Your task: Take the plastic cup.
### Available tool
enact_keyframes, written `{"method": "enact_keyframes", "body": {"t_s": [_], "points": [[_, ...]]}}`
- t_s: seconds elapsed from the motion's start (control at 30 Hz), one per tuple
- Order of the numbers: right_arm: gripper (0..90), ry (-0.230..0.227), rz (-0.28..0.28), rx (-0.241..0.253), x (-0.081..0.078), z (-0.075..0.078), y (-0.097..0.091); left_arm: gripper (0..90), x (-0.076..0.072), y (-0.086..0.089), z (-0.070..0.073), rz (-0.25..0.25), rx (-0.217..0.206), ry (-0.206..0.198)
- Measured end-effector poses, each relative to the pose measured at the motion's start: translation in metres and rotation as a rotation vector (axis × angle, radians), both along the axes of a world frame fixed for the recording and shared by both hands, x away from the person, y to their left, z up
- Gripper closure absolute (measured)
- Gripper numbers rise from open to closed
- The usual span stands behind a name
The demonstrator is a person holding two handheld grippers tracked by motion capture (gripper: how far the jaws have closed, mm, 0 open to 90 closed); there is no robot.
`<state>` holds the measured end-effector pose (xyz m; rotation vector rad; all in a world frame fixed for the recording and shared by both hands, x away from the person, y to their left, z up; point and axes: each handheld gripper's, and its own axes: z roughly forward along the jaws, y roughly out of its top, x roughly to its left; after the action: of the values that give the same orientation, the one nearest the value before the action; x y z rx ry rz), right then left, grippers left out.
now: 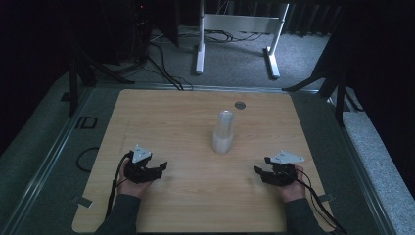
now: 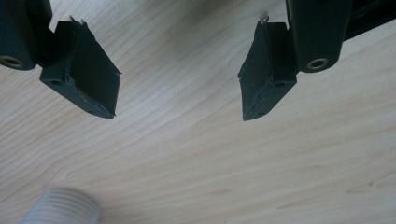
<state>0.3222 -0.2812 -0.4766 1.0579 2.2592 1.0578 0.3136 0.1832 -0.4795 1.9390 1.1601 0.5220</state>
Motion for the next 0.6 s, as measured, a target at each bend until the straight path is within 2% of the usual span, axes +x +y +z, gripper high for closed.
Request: {"method": "enact_keyframes", "body": {"t_s": [0.27, 0.6], "points": [[42.2, -0.006, 0.051, -0.012, 0.003, 0.010, 0.011, 28.7, 0.007, -0.012, 0.010, -0.037, 0.002, -0.019], [40.4, -0.028, 0.066, -0.013, 0.008, 0.022, 0.017, 28.8, 0.013, -0.022, 0.017, -0.058, -0.003, -0.037]]}}
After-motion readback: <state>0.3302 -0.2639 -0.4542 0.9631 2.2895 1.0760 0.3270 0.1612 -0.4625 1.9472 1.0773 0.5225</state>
